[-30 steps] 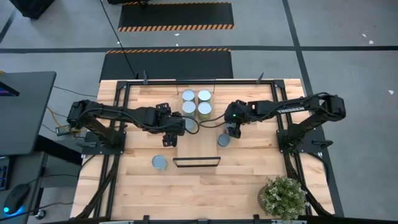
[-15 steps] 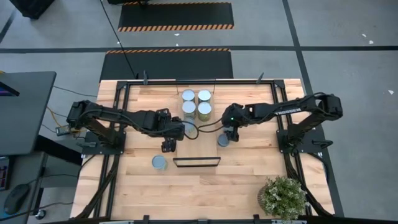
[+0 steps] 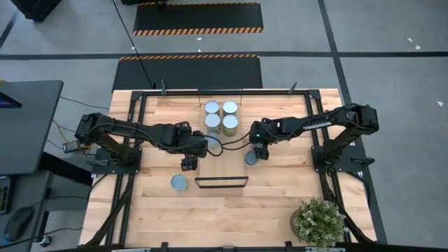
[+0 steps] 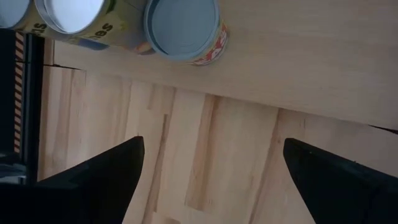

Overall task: Pick and place cans onto a shelf
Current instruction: Put the canned tomato onto the shelf

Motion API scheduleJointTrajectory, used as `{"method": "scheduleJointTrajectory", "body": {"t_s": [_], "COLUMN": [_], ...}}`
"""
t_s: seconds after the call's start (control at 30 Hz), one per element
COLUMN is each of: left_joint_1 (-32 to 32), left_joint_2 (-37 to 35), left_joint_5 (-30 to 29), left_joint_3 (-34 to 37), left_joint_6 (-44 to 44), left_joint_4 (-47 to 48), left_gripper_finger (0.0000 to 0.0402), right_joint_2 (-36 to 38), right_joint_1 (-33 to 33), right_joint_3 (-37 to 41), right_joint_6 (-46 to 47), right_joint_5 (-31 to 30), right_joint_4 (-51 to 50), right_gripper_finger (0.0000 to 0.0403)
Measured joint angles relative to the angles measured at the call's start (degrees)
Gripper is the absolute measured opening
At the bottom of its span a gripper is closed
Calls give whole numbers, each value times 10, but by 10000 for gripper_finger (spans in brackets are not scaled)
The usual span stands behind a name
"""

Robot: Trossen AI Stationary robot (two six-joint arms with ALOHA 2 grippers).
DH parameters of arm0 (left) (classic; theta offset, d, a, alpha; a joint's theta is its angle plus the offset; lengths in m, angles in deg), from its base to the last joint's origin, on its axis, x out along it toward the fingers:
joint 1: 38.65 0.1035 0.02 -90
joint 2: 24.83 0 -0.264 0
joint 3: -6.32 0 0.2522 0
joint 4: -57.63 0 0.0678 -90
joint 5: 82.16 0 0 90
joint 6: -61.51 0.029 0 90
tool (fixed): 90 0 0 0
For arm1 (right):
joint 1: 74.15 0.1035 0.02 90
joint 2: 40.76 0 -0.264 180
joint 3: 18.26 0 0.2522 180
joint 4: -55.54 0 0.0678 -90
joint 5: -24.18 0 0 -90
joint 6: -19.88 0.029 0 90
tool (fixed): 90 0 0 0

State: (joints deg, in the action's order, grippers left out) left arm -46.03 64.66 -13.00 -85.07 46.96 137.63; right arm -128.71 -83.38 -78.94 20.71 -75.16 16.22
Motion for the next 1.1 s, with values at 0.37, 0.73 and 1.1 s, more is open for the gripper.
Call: {"method": "scheduleJointTrajectory", "body": {"t_s": [0.37,0.73,1.1], "left_joint_1": [-16,-39,-41], "left_joint_2": [-6,-110,-264], "left_joint_5": [-12,-96,-89], "left_joint_3": [0,21,217], "left_joint_6": [4,-17,-97], "left_joint_4": [14,-12,-156], "left_gripper_finger": [389,389,389], "right_joint_2": [34,114,71], "right_joint_1": [-3,37,67], "right_joint_3": [0,0,0], "right_joint_6": [8,6,15], "right_joint_5": [20,26,29], "right_joint_4": [-4,53,162], "right_gripper_finger": [294,305,305]}}
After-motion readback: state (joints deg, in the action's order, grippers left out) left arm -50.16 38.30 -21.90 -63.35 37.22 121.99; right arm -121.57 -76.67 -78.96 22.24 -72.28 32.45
